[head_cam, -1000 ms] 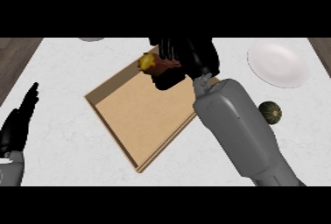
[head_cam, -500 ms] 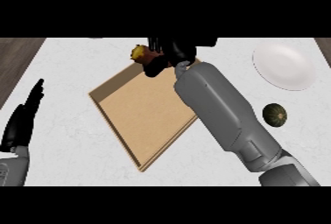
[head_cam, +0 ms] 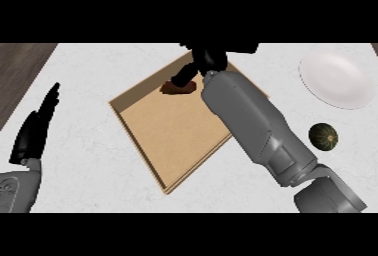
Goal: Pick the sweet potato from the plate and place it in the cardboard box
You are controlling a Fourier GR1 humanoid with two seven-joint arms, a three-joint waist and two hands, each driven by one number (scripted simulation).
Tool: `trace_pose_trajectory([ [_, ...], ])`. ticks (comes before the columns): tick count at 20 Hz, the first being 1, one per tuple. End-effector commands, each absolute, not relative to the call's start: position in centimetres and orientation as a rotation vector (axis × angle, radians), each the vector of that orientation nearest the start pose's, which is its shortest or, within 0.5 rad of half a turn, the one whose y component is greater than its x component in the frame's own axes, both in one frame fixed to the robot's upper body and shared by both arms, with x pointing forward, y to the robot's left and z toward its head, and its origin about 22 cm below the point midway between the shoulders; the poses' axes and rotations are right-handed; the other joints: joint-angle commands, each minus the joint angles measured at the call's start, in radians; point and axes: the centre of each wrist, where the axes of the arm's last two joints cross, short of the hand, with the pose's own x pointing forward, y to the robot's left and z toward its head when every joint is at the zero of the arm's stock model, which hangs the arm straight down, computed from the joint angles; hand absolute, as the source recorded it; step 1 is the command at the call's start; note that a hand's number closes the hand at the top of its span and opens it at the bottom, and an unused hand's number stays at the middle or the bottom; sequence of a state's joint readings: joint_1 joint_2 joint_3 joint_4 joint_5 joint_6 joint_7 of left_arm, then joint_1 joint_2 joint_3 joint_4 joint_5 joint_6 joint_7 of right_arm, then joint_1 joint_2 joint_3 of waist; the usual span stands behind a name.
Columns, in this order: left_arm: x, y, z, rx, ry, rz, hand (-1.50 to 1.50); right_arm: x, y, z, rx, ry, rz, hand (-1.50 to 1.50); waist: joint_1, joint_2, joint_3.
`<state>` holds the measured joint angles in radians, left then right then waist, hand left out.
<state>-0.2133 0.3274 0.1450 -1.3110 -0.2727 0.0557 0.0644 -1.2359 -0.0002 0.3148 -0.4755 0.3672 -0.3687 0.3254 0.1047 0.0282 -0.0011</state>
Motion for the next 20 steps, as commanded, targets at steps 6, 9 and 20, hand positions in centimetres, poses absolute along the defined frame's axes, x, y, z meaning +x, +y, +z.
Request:
trace_pose_trajectory([
  [6,29.0,33.3,3.0,0.568,-1.432,-0.309,0.0,43.5,-3.3,12.9,-0.559,-1.678,0.569,-1.5,0.017,0.001,0.001],
  [9,29.3,33.3,3.2,0.58,-1.43,-0.288,0.0,43.3,-4.4,11.2,-0.57,-1.763,0.444,-1.5,0.004,0.001,0.002],
  [20,27.0,34.7,2.1,0.634,-1.377,-0.231,0.0,44.6,-8.3,12.0,-0.347,-1.851,0.195,-1.5,-0.083,-0.025,0.002],
])
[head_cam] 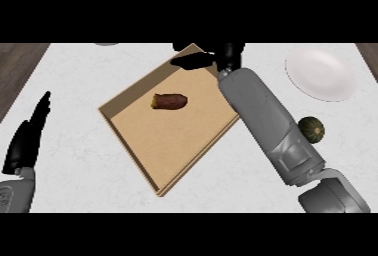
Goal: Pick the sweet potato from the plate and place it in the cardboard box
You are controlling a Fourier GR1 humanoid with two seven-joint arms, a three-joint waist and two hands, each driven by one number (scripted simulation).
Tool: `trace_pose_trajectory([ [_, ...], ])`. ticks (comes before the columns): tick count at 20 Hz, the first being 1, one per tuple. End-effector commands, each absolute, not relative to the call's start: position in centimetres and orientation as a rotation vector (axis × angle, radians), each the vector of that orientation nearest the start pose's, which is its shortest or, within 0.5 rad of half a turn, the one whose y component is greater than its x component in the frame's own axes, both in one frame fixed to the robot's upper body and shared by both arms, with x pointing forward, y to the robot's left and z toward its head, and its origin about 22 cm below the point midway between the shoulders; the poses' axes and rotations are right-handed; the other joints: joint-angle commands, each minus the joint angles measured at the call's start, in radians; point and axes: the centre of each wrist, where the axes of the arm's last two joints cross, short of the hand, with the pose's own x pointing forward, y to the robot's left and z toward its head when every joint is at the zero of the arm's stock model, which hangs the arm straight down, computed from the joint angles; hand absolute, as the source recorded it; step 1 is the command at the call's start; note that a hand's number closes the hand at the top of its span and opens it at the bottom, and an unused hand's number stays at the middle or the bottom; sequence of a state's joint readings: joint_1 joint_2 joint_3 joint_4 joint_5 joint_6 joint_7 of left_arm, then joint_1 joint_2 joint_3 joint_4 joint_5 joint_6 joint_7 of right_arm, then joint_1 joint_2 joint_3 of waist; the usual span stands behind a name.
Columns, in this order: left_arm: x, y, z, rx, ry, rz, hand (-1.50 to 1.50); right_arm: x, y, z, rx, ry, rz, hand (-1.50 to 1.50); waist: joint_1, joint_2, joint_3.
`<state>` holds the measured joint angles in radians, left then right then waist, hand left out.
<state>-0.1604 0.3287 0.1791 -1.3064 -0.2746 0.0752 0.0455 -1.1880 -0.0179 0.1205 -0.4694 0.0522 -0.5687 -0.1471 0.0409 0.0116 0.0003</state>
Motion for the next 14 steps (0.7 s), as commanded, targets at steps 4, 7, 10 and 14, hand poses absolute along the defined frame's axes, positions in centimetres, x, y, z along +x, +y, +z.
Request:
trace_pose_trajectory([
  [4,25.5,36.2,1.5,0.653,-1.373,-0.218,0.0,45.2,-16.1,11.7,-0.407,-1.822,0.155,-1.5,-0.036,-0.014,0.0],
  [7,25.3,37.1,0.5,0.66,-1.367,-0.211,0.0,44.1,-18.0,10.3,-0.406,-1.808,0.152,-1.5,-0.049,-0.017,0.0],
  [10,26.4,36.7,1.9,0.671,-1.368,-0.202,0.0,43.4,-23.3,11.1,-0.417,-1.802,0.182,-1.5,-0.06,-0.018,0.0],
  [14,25.0,36.5,1.4,0.669,-1.348,-0.209,0.0,41.3,-28.8,11.0,-0.427,-1.785,0.217,-1.5,-0.059,-0.02,0.0],
])
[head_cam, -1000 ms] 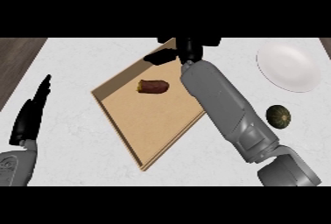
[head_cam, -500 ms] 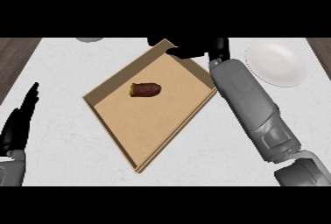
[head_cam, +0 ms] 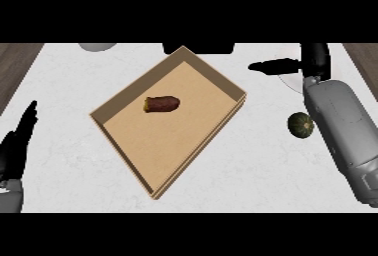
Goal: Pick the sweet potato from the plate and place it in the cardboard box
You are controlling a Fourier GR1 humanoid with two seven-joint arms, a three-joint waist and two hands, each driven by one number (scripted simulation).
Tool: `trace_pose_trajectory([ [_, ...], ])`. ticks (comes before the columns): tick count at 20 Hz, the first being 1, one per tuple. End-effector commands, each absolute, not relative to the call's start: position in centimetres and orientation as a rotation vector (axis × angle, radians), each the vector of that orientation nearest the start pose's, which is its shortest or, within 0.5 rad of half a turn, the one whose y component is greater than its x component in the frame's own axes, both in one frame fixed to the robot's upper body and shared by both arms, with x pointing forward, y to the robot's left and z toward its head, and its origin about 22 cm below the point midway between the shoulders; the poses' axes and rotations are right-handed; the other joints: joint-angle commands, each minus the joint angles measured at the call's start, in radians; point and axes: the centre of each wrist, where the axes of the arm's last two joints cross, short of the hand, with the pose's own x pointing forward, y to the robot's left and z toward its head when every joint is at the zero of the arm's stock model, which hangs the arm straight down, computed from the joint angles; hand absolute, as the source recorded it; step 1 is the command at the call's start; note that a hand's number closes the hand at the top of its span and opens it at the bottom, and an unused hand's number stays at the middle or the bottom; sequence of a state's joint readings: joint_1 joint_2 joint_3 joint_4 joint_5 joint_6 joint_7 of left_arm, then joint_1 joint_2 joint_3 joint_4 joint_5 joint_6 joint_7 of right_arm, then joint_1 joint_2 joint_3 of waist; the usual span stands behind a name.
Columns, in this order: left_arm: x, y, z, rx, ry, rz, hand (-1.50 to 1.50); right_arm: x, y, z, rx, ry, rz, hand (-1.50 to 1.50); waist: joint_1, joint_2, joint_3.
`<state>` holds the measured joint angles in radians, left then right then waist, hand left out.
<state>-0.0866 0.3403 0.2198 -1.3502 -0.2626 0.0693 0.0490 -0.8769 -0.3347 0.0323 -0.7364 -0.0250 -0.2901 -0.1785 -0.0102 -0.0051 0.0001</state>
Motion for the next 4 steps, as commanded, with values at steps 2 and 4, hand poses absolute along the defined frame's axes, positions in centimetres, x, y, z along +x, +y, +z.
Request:
trace_pose_trajectory([
  [2,25.2,35.8,3.1,0.644,-1.355,-0.196,0.0,40.6,-28.8,11.2,-0.418,-1.757,0.268,-1.5,0.002,-0.001,0.0],
  [4,25.6,35.7,1.0,0.641,-1.36,-0.201,0.0,40.2,-32.8,11.2,-0.419,-1.747,0.313,-1.5,0.004,0.004,0.0],
])
